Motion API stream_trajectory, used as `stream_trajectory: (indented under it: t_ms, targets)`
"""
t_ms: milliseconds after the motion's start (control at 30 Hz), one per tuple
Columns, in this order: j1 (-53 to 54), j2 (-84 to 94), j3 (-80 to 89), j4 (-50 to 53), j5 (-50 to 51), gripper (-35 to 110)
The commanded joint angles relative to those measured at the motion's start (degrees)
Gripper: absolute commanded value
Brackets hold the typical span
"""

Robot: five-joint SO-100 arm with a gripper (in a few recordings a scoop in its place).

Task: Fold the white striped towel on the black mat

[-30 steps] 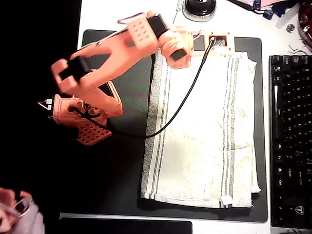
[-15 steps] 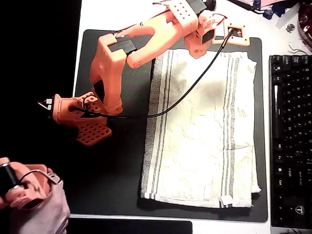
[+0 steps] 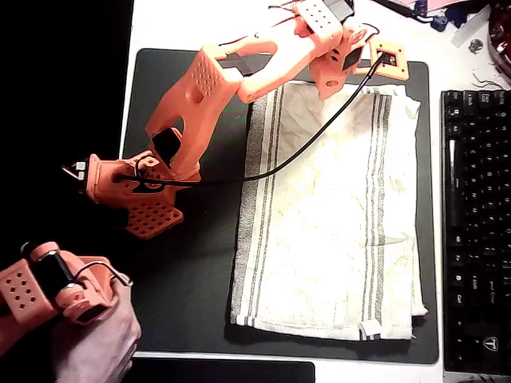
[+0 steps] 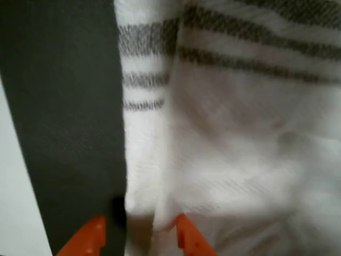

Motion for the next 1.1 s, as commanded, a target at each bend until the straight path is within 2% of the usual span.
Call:
stream_trajectory:
  t_ms: [0, 467, 1067]
  targets:
    - [-0.8, -2.5, -5.0, 0.4, -0.2, 18]
    - [2.6, -8.3, -12.5, 3.6, -4.7, 0]
    - [2.5, 22.2, -7.6, 9.2, -12.7, 0]
